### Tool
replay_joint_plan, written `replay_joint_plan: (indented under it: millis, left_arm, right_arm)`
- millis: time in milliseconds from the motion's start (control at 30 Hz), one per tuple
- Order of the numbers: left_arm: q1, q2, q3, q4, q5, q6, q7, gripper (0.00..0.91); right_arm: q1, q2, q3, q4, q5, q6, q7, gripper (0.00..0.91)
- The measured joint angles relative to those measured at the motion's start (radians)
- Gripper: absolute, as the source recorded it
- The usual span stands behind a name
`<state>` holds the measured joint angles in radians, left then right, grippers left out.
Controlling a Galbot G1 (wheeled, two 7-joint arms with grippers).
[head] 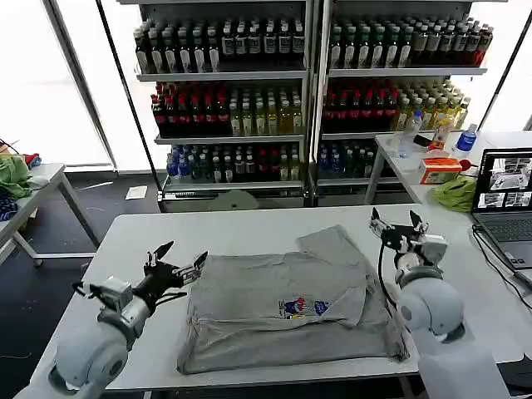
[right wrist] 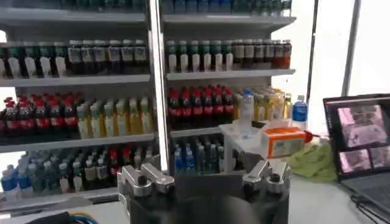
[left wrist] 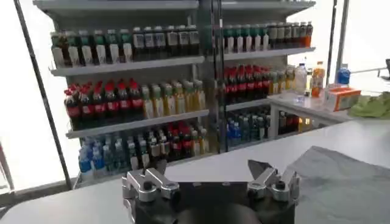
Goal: Fold and organize the clothes.
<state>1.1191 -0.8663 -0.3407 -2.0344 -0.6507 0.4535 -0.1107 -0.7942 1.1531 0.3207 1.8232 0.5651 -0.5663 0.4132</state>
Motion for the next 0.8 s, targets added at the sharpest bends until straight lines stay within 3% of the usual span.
replay_joint_plan:
  millis: [300,800]
  left_arm:
    - [-0.169,-0.013,0.111,0.179,-0.027,0.022,0.015,0.907]
    - [-0.279,-0.059,0.198,0.363,-0.030,0.059,0.008,0.907]
  right_arm:
    - [0.116,0.045,-0.063,-0.180,-0.012,-0.006,-0.034,0.907]
    - [0.244,0.153,-0.095,-0.448,-0.041,-0.009,-0.082,0.907]
